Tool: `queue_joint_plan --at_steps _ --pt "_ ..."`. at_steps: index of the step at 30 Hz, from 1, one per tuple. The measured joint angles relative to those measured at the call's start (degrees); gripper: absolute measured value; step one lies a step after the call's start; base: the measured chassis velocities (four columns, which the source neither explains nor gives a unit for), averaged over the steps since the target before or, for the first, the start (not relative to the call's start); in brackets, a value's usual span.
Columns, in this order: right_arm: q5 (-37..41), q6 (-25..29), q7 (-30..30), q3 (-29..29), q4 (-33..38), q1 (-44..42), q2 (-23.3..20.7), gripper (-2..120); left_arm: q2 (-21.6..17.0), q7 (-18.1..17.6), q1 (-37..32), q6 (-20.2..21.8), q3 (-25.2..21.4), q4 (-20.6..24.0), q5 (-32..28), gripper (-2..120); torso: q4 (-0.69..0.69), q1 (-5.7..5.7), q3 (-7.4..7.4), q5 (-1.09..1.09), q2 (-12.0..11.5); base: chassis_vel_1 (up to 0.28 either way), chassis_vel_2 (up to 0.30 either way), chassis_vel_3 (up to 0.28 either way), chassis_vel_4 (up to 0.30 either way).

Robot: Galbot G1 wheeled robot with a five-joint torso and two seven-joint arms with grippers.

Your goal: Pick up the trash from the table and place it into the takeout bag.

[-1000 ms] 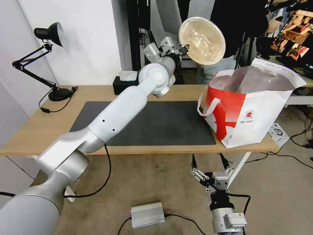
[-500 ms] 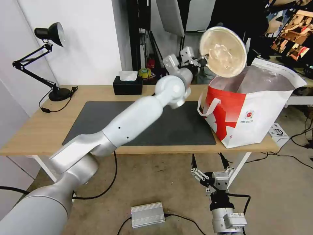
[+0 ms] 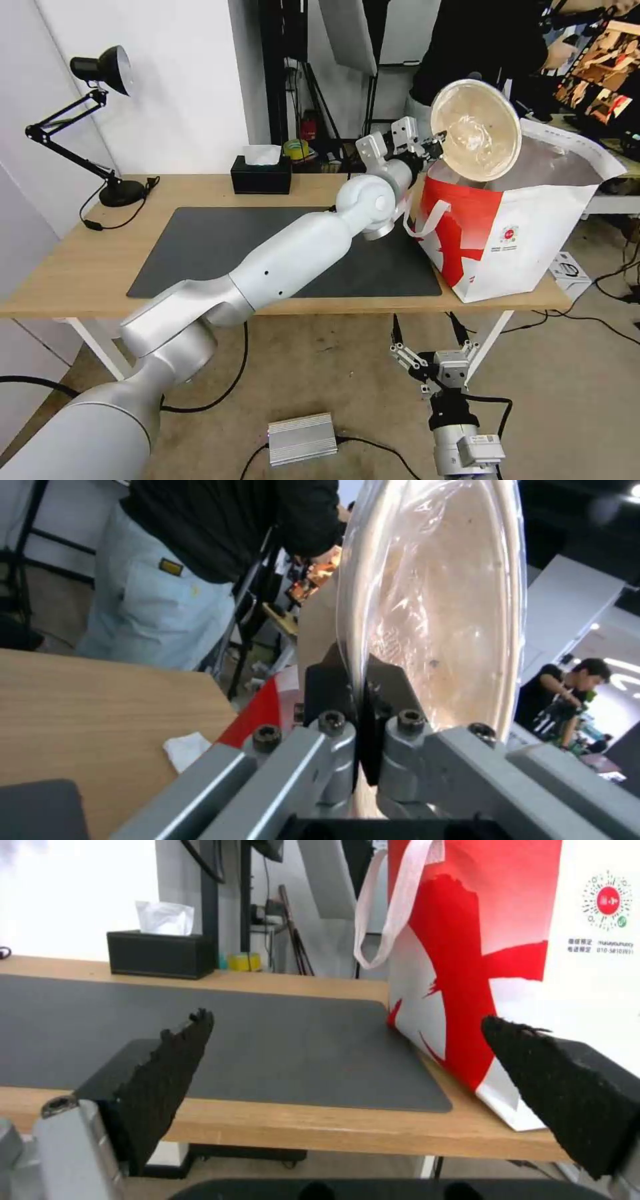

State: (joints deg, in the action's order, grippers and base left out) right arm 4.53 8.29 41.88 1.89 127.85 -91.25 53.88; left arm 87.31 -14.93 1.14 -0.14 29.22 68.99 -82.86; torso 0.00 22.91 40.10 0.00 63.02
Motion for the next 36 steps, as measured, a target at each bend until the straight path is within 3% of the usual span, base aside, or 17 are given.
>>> queue_joint_plan --at_steps 21,36 --pt "0.0 0.0 0.0 0.0 0.0 0.0 0.0 100 0.1 0.9 -0.9 -1.1 3.1 -2.2 11.0 0 0.00 0.00 0.00 0.00 0.0 0.000 0.000 0.000 0.000" --pt "0.0 0.0 0.0 0.0 0.0 0.0 0.0 100 -0.5 6.2 1.3 -4.3 7.0 -3.0 22.5 0 0.00 0.00 0.00 0.00 0.0 0.000 0.000 0.000 0.000"
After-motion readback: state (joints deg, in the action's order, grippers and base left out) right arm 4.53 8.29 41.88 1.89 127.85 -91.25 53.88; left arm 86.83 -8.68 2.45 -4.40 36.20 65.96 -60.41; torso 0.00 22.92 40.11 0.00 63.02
